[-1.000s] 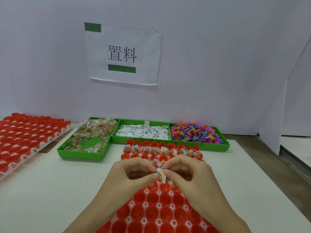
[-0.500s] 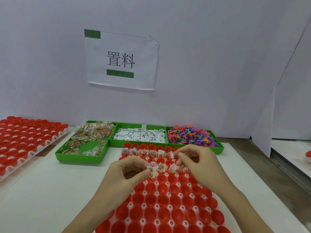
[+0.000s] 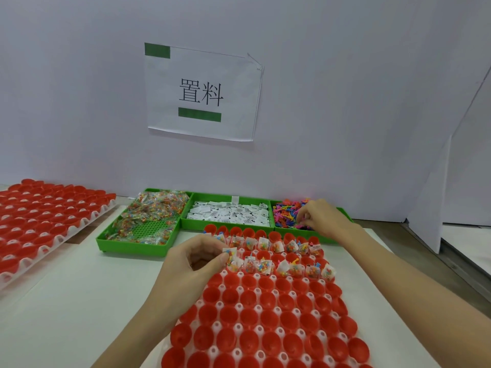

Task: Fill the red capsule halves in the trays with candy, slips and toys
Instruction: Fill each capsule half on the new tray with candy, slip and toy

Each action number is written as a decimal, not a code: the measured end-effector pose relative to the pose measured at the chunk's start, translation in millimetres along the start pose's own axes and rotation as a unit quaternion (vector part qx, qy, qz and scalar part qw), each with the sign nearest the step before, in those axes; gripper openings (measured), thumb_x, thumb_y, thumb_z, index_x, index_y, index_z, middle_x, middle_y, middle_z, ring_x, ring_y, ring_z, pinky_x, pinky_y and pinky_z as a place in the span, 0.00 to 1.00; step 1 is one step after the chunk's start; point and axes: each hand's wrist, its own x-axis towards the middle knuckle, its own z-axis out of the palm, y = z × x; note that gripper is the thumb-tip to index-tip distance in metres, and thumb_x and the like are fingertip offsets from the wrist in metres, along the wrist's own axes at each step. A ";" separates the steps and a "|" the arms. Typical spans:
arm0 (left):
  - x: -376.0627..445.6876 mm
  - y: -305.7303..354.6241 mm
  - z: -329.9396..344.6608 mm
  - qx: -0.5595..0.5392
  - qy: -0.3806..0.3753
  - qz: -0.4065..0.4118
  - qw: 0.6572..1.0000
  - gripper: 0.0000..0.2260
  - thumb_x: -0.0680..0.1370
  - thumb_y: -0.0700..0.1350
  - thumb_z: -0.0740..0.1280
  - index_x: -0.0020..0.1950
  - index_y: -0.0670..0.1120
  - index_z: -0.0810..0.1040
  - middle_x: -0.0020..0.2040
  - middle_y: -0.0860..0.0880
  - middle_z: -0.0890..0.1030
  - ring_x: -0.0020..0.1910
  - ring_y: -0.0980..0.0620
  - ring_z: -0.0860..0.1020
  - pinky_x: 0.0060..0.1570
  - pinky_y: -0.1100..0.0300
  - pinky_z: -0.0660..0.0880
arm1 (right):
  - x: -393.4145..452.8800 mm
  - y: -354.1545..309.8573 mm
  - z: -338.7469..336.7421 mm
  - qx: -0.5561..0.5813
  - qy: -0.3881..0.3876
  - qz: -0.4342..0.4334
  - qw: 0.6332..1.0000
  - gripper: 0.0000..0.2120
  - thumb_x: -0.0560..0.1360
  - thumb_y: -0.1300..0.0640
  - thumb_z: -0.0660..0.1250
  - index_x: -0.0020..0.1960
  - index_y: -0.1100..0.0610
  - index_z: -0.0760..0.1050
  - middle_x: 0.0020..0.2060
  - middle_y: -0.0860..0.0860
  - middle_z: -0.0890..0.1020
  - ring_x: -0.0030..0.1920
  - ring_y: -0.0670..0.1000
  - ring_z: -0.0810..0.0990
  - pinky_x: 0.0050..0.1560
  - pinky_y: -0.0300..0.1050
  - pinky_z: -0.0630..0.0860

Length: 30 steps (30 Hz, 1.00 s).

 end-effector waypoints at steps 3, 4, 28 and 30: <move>1.1 -1.9 -1.0 0.006 0.006 -0.006 1.000 0.04 0.76 0.37 0.75 0.45 0.46 0.85 0.44 0.46 0.86 0.44 0.47 0.84 0.47 0.61 0.81 | 5.8 3.0 5.9 -0.045 -0.014 -0.006 0.999 0.07 0.76 0.58 0.75 0.53 0.54 0.85 0.56 0.52 0.84 0.51 0.52 0.83 0.51 0.48 0.80; 1.3 -2.2 -1.2 0.006 0.006 -0.007 1.000 0.04 0.76 0.37 0.75 0.45 0.45 0.85 0.44 0.46 0.86 0.44 0.47 0.84 0.47 0.62 0.81 | 6.9 4.1 8.4 -0.054 -0.012 -0.009 0.998 0.07 0.76 0.59 0.75 0.53 0.54 0.85 0.55 0.52 0.84 0.52 0.52 0.83 0.52 0.48 0.81; -3.1 8.2 -1.2 0.009 0.010 -0.025 1.000 0.03 0.75 0.37 0.76 0.45 0.45 0.86 0.44 0.44 0.86 0.43 0.45 0.85 0.46 0.63 0.81 | -27.1 23.7 -7.9 0.069 0.116 0.120 0.983 0.01 0.75 0.64 0.70 0.45 0.60 0.81 0.42 0.55 0.85 0.42 0.54 0.81 0.47 0.49 0.79; -3.6 10.5 -1.3 0.001 0.007 -0.031 0.999 0.03 0.75 0.38 0.76 0.46 0.44 0.86 0.43 0.43 0.86 0.44 0.45 0.85 0.46 0.63 0.81 | -39.2 11.9 -12.5 0.240 0.155 0.158 0.945 0.05 0.74 0.61 0.75 0.41 0.54 0.82 0.38 0.49 0.85 0.40 0.48 0.82 0.43 0.43 0.79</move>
